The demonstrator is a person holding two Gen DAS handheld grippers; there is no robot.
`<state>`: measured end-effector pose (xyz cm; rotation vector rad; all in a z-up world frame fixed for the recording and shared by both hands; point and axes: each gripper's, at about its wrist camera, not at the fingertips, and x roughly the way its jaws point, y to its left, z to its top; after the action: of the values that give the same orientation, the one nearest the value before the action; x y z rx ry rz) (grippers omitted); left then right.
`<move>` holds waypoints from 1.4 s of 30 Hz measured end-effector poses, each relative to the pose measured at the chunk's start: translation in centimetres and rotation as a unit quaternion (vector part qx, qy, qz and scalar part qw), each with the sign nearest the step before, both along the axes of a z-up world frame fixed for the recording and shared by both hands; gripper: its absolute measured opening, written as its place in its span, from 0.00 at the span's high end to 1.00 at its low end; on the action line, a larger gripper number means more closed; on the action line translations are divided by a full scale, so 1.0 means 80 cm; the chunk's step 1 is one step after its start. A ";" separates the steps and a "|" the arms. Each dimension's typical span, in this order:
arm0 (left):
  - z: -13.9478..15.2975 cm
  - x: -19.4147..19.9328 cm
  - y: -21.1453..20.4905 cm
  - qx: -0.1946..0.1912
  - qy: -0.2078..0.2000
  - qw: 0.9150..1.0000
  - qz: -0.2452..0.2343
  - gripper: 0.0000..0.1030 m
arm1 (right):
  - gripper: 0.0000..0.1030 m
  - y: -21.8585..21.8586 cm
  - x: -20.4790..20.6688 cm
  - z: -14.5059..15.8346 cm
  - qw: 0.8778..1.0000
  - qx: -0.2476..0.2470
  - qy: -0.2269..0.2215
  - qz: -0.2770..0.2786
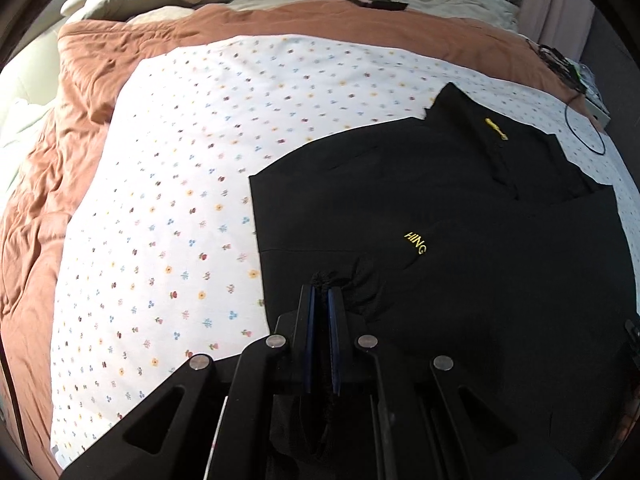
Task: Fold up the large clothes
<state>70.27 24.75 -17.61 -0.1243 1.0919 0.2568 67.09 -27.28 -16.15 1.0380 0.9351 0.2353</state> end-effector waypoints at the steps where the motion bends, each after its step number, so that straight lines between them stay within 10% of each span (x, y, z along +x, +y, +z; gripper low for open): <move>1: -0.003 0.001 0.000 -0.001 0.003 1.000 -0.002 0.92 | 0.98 0.000 0.003 0.000 1.000 0.001 0.001 0.003; 7: -0.013 0.005 -0.001 -0.003 0.020 1.000 -0.002 0.91 | 0.89 -0.008 0.011 0.003 1.000 0.003 0.010 0.005; 13: 0.005 -0.014 -0.002 -0.014 0.002 1.000 -0.005 0.82 | 0.56 -0.006 0.000 0.021 1.000 -0.012 -0.009 0.016; 17: 0.031 -0.046 -0.017 -0.028 -0.029 0.999 -0.023 0.04 | 0.36 -0.011 -0.018 0.034 0.999 -0.025 -0.027 0.015; 42: 0.148 -0.347 -0.062 -0.094 -0.193 0.976 -0.028 0.03 | 0.17 -0.080 -0.219 0.119 0.984 -0.115 -0.123 0.049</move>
<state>42.53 19.79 -5.79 -0.3004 0.7295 0.0725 49.56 -33.70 -6.62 0.7316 0.7683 0.3220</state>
